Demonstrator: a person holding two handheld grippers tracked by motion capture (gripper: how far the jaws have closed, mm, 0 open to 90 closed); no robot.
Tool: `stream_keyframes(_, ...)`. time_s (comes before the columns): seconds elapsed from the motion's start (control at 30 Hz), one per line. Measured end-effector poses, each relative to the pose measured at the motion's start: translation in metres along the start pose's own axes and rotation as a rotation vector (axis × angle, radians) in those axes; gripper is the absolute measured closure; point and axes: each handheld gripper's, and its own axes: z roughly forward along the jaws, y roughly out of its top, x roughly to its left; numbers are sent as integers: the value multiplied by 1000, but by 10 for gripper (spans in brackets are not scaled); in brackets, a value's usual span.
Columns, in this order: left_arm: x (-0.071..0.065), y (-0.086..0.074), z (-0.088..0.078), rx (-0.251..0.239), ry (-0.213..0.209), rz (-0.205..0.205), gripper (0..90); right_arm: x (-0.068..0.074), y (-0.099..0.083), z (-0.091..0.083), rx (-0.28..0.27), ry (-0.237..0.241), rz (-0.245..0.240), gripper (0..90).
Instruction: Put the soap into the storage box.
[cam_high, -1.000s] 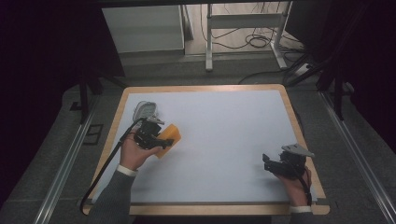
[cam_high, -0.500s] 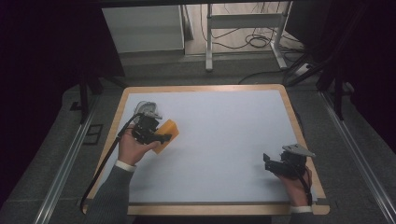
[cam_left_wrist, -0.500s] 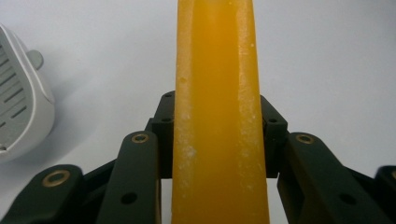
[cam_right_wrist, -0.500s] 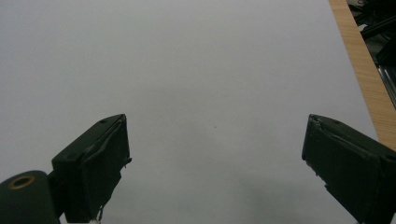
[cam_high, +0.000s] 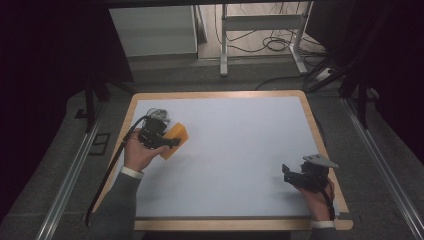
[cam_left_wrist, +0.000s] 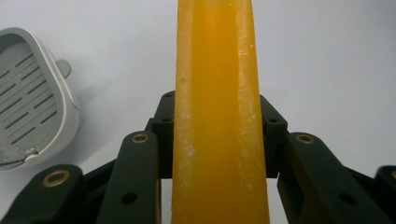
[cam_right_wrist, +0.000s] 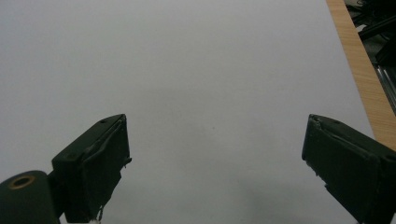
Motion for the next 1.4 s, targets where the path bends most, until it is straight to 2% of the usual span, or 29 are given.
stream_keyframes(0.2,6,1,1,16,28,-7,607,0,0,0,0,-1,0,76)
stream_keyframes(0.47,11,4,2,10,21,-19,607,0,0,0,1,-5,1,76)
stream_keyframes(0.87,16,10,-2,11,33,-24,607,0,0,0,2,-7,0,76)
stream_keyframes(0.97,20,11,-3,6,28,-33,607,0,0,0,2,-7,0,76)
stream_keyframes(1.1,24,15,-4,12,51,-31,607,0,0,1,2,-6,-3,76)
stream_keyframes(1.4,34,20,-5,16,51,-52,607,0,0,-1,-1,-1,0,76)
